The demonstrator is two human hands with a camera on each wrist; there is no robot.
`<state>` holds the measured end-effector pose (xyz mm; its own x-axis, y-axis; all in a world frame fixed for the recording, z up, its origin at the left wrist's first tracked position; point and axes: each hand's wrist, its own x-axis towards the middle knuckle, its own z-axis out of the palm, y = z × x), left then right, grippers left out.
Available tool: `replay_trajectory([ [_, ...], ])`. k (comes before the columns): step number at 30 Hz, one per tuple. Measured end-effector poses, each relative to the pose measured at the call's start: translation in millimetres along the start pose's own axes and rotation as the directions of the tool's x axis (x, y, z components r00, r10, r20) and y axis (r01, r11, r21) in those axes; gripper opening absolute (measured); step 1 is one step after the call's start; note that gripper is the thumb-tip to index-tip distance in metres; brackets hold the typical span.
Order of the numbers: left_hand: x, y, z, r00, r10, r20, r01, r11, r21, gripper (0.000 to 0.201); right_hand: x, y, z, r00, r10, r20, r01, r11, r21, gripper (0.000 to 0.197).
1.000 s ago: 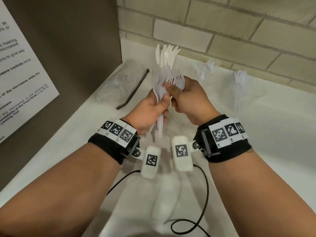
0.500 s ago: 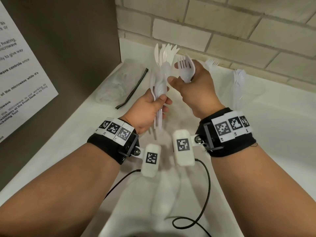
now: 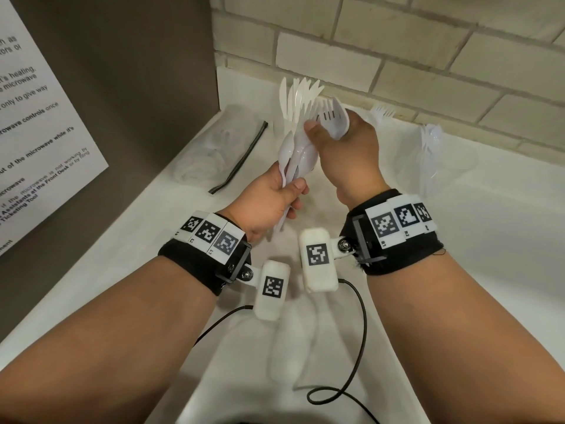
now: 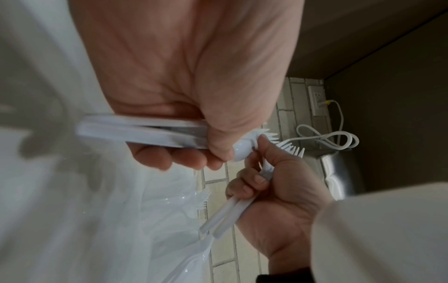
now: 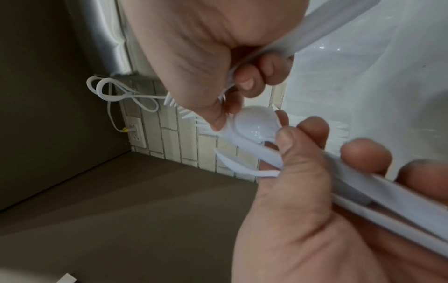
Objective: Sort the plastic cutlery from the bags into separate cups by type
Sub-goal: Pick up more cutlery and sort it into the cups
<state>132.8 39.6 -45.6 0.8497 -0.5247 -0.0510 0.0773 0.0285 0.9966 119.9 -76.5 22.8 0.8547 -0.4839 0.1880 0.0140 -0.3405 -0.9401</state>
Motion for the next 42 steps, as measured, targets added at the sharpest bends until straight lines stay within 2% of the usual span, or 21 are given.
replay_trajectory([
  [3,0,0,0,1.0,0.005,-0.006,-0.005,1.0,0.007,0.012,0,1,-1,1.0,0.014,0.028,-0.014,1.0,0.017,0.006],
  [7,-1,-2,0,0.999,0.023,-0.027,-0.022,0.999,0.042,0.008,1,4,-2,0.995,0.05,0.084,-0.05,0.999,-0.001,0.012],
  [9,-1,-3,0,0.999,0.034,-0.024,-0.032,0.997,0.072,0.016,0,4,-3,0.994,0.059,0.094,-0.06,0.998,0.009,0.011],
  [12,-2,-3,1,0.999,0.036,-0.012,-0.035,0.998,0.056,0.024,0,2,-3,0.996,0.054,0.067,-0.056,0.998,0.037,0.01],
  [15,-2,-4,3,1.0,0.011,-0.013,-0.011,1.0,-0.008,0.021,1,3,-4,0.999,0.037,0.034,-0.04,0.996,0.078,0.018],
  [21,1,-5,1,1.0,0.014,-0.017,-0.013,0.998,0.067,0.022,-4,1,-2,0.993,0.064,0.094,-0.066,0.998,0.023,0.009],
  [25,1,-9,0,0.999,-0.037,0.005,0.037,0.998,0.041,0.017,-3,-4,-7,0.994,0.066,0.091,-0.08,0.983,0.166,0.003],
  [28,-1,-10,-1,0.998,-0.067,0.004,0.067,0.998,0.005,0.023,1,-15,-15,0.998,0.04,-0.04,-0.026,0.95,0.311,0.012],
  [31,-2,-10,-3,0.997,-0.079,0.02,0.079,0.997,-0.026,0.024,12,-22,-28,0.977,0.025,-0.213,0.071,0.9,0.431,0.019],
  [33,-3,-9,-5,0.996,-0.087,0.029,0.089,0.995,-0.044,0.025,20,-20,-38,0.97,0.033,-0.243,0.09,0.874,0.477,0.025],
  [35,-4,-7,-5,0.992,-0.116,0.039,0.119,0.988,-0.1,0.027,25,-12,-46,0.98,0.072,-0.184,0.03,0.866,0.499,0.028],
  [38,-5,-2,-3,0.987,-0.146,0.058,0.155,0.972,-0.177,0.026,30,8,-57,0.979,0.194,-0.067,-0.147,0.891,0.43,0.019],
  [40,-5,2,-1,0.988,-0.148,0.051,0.155,0.972,-0.177,0.023,40,22,-66,0.962,0.256,-0.09,-0.207,0.907,0.366,0.014],
  [42,-5,5,2,0.988,-0.149,0.044,0.154,0.971,-0.182,0.019,55,26,-76,0.95,0.254,-0.18,-0.183,0.924,0.337,0.02],
])
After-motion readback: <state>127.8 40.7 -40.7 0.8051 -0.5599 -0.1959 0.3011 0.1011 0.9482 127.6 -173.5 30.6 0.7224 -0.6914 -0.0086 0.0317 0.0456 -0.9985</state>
